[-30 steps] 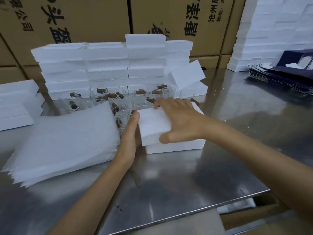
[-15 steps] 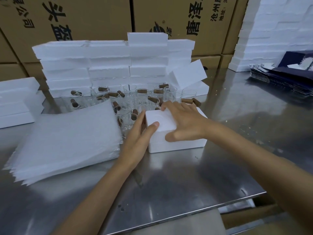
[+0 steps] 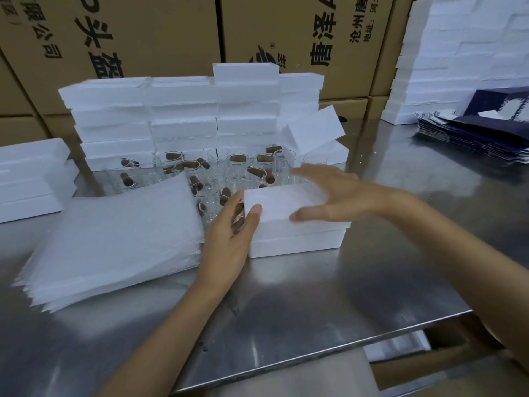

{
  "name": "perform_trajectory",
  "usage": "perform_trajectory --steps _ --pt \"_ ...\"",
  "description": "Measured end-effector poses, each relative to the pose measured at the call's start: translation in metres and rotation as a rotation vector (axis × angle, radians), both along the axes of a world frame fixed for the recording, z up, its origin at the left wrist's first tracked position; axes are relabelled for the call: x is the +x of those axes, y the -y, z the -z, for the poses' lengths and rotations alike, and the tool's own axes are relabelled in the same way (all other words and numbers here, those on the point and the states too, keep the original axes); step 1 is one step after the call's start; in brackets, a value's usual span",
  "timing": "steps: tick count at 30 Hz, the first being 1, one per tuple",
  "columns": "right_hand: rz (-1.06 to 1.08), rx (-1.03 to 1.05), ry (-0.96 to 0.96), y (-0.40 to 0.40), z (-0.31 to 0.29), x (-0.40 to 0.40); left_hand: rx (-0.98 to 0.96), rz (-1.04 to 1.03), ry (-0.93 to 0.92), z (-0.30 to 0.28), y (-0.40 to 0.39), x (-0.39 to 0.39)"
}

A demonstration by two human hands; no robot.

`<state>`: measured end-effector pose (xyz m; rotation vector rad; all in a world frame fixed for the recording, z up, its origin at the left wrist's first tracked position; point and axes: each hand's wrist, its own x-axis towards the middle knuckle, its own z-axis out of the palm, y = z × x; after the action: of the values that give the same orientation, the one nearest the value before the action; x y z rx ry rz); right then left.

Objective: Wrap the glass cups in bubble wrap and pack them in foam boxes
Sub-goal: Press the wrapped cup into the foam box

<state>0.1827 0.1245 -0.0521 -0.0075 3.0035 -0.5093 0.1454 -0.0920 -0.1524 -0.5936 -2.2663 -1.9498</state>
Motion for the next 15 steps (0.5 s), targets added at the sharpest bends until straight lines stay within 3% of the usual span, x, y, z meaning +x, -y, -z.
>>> perform_trajectory --steps 3,5,8,15 --pt "0.303 -0.416 -0.092 -0.019 0.007 0.011 0.009 -0.057 -0.002 -0.004 0.002 0.008" --pt "0.42 -0.499 -0.023 -0.03 0.02 0.023 -0.017 -0.118 -0.019 -0.001 0.001 0.012" --pt "0.482 -0.783 0.11 -0.026 0.035 0.033 -0.013 -0.148 0.025 0.001 -0.004 0.018" --pt "0.488 -1.064 -0.01 -0.025 0.024 0.043 0.227 -0.175 0.14 -0.022 -0.015 0.035"
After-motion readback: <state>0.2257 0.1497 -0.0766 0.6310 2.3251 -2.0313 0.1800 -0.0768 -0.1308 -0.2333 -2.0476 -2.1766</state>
